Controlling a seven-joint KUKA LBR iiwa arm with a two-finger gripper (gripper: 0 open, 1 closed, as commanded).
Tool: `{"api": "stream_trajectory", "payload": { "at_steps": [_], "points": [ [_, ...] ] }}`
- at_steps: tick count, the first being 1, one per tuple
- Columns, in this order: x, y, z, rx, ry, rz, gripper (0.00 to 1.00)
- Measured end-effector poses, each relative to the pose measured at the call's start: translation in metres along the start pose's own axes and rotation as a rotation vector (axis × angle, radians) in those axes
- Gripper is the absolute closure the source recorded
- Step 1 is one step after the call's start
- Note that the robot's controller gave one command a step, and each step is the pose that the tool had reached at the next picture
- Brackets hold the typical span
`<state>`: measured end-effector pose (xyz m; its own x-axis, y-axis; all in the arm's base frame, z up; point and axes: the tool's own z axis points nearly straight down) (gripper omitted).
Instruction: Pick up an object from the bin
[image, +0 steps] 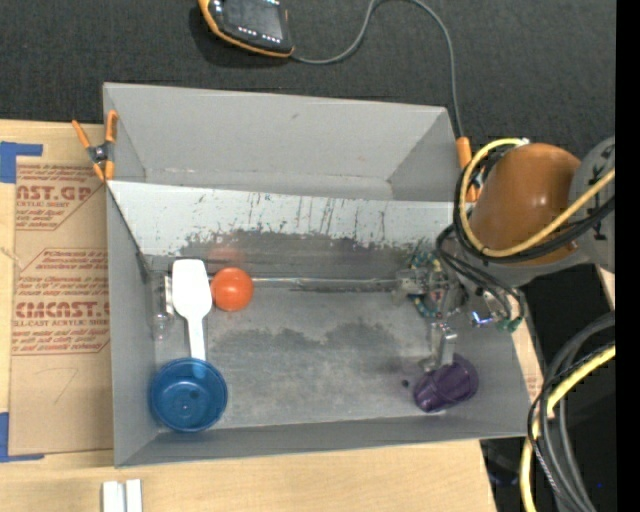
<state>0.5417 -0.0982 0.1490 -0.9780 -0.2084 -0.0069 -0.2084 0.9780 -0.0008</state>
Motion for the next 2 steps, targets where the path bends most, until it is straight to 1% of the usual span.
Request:
{"api": "stream_trajectory", "payload": {
  "at_steps": [1,2],
  "points": [
    [0.024,0.0,0.034,-0.001,-0.015,-0.045,0.0],
    [0.011,0.0,0.008,-0.001,-0.008,-0.021,0.0]
  ]
}}
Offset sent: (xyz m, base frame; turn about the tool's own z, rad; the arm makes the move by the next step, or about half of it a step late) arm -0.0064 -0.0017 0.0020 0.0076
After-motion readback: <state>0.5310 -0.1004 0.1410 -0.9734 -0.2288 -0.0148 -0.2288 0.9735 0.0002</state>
